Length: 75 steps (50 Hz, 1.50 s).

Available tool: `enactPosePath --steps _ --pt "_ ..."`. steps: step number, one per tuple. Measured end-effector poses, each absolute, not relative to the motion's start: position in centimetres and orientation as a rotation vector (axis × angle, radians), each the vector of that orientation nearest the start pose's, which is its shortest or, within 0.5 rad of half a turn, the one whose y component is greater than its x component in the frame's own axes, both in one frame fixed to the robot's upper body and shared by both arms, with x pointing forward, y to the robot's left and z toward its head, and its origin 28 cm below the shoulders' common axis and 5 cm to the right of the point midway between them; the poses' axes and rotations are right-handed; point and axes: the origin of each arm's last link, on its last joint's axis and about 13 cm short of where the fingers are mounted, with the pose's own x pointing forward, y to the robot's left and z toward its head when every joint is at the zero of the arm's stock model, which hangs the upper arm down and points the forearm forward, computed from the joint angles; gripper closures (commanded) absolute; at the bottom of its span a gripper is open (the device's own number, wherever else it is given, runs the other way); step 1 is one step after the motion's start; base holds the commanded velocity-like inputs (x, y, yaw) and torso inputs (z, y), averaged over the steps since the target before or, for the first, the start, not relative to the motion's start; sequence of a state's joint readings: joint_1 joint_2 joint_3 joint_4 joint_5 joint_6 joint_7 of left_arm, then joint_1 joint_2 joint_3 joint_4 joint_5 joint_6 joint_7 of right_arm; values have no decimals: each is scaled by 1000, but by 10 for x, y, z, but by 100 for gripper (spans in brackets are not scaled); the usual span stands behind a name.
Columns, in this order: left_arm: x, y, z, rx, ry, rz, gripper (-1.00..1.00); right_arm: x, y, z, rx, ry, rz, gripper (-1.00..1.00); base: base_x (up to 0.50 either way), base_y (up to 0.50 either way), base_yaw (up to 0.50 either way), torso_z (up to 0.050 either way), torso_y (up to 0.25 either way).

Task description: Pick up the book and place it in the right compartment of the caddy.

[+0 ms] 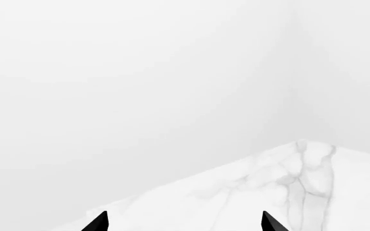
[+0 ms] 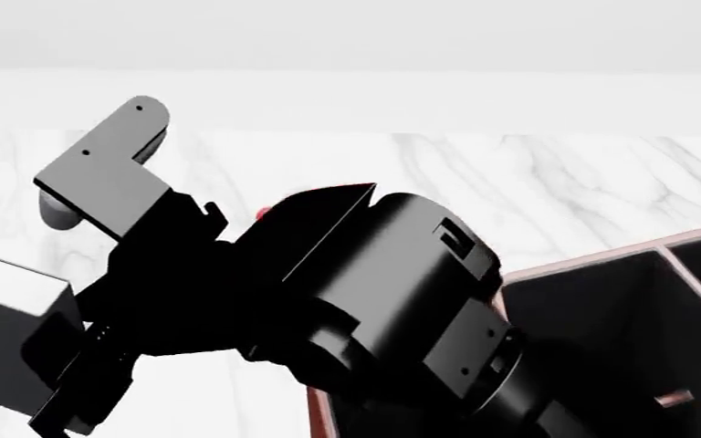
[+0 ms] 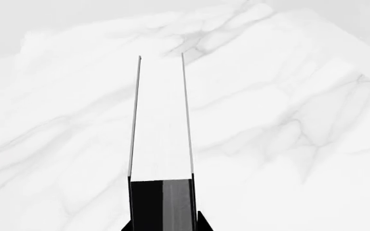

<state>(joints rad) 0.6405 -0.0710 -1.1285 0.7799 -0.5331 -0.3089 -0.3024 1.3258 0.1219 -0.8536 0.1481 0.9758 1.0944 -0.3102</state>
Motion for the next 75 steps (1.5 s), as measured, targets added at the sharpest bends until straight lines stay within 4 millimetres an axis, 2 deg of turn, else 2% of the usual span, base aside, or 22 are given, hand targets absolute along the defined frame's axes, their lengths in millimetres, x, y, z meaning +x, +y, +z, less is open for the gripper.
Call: enactPosePath --steps 10,22,31,41,54,63,75 --pt "7 366 132 155 -98 1059 -100 347 -10 275 -240 377 1021 100 0 0 0 0 1" --pt "7 366 133 156 -100 1058 -100 377 -60 304 -151 312 694 100 0 0 0 0 1" --pt "6 366 132 158 -101 1059 -100 388 -100 319 -97 270 477 100 0 0 0 0 1" --pt "7 366 132 159 -101 1056 -100 389 -137 326 -55 229 267 100 0 0 0 0 2" --pt "8 366 132 158 -102 1050 -100 382 -173 338 -6 210 -55 100 0 0 0 0 1" --pt "10 366 132 157 -104 1046 -100 378 -188 340 28 204 -201 100 0 0 1 0 1" --pt "11 365 131 155 -102 1041 -100 374 -198 341 28 208 -308 100 0 0 0 0 2"
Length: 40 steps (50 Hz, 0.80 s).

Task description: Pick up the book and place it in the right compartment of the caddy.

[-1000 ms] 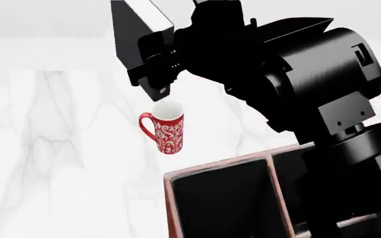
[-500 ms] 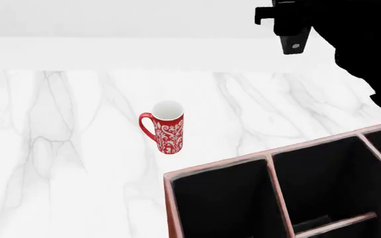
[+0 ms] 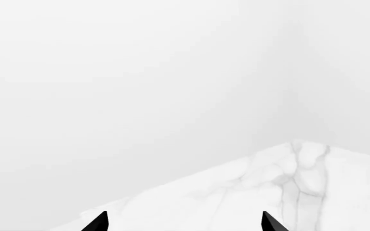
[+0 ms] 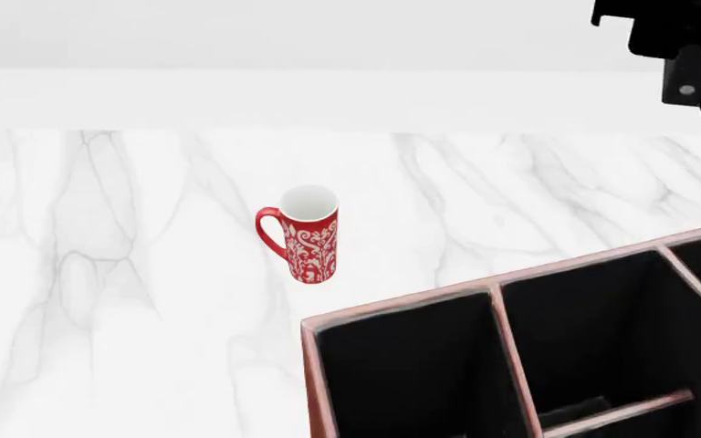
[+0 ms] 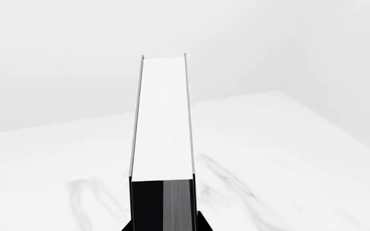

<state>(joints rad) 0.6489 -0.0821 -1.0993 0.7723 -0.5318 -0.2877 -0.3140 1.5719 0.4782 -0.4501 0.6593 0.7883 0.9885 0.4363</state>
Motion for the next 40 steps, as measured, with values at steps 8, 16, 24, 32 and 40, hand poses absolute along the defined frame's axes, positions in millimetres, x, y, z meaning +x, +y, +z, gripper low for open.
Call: enactPosePath --steps 8,16,24,32,40 --pt "12 365 129 154 -99 1038 -100 365 -207 347 15 234 -362 100 0 0 0 0 3" --pt "13 365 129 153 -98 1036 -100 354 -216 355 -2 257 -402 100 0 0 0 0 1" --pt "13 365 128 152 -98 1035 -100 344 -224 360 -11 280 -449 100 0 0 0 0 1" --pt "12 366 127 150 -97 1035 -100 332 -230 367 13 311 -478 100 0 0 0 0 1" --pt "14 366 127 145 -97 1031 -100 312 -234 371 53 348 -488 100 0 0 0 2 1"
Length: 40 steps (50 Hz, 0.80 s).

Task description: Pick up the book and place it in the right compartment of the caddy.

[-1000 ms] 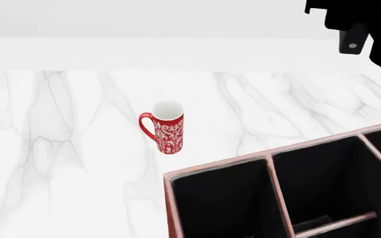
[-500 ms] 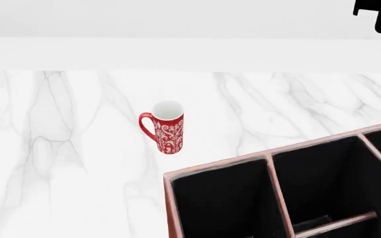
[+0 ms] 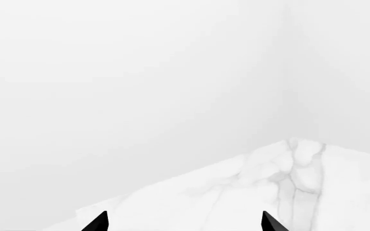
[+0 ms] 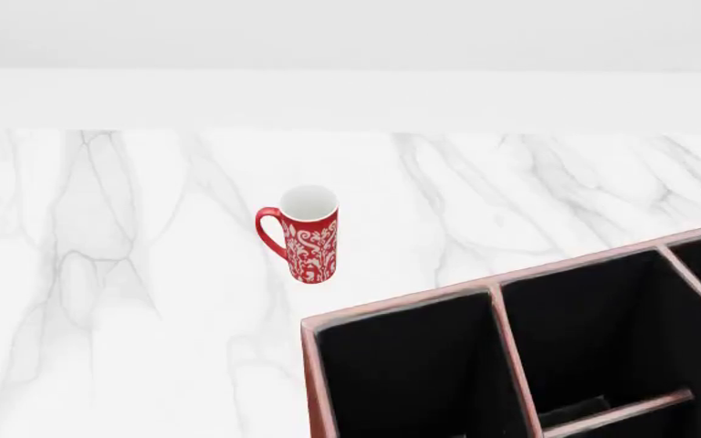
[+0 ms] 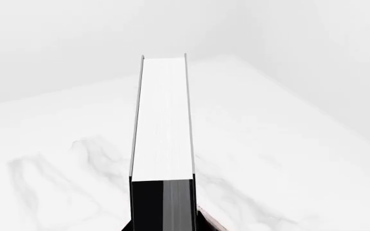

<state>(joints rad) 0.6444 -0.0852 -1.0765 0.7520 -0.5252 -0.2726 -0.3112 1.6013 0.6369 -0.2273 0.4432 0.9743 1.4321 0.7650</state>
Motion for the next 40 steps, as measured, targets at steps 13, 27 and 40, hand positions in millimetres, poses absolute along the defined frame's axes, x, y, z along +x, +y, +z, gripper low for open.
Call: enactPosePath --steps 13,27,40 --pt "14 366 128 141 -103 1029 -100 282 -244 379 102 401 -541 100 0 0 0 0 2" --pt "12 366 127 136 -108 1034 -100 269 -256 381 125 435 -623 100 0 0 0 0 1" --pt "13 366 127 135 -107 1033 -100 271 -262 376 133 455 -649 100 0 0 0 0 2"
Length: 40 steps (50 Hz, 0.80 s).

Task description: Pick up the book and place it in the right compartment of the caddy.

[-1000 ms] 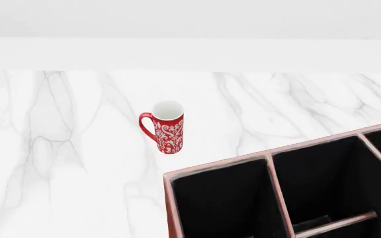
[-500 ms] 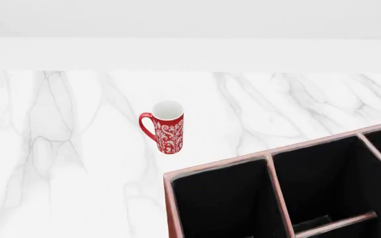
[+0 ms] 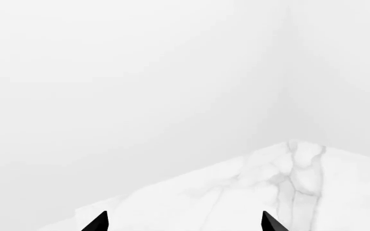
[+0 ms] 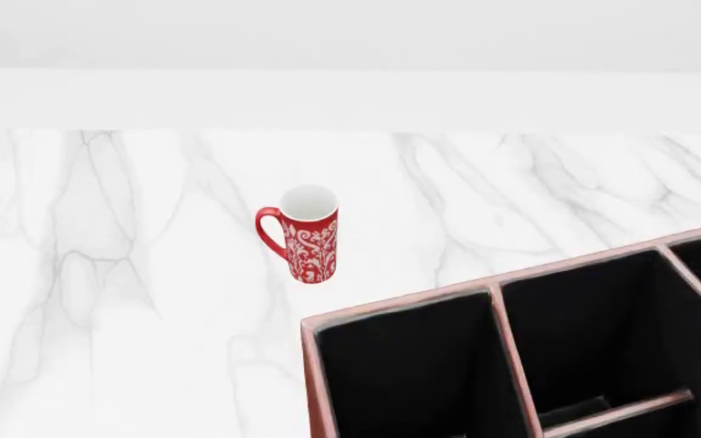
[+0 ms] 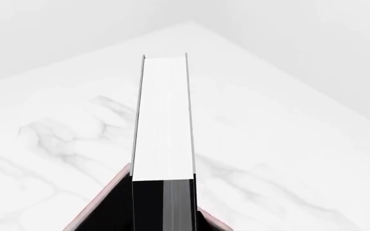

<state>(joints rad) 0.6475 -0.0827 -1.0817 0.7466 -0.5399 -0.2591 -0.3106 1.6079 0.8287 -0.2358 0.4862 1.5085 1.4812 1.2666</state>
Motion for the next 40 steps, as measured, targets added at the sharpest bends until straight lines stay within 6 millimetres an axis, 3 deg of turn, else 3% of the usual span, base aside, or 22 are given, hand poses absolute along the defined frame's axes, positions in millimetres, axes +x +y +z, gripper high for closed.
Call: enactPosePath --steps 40 --pt "16 365 128 136 -107 1023 -100 264 -249 372 121 492 -515 100 0 0 0 0 2"
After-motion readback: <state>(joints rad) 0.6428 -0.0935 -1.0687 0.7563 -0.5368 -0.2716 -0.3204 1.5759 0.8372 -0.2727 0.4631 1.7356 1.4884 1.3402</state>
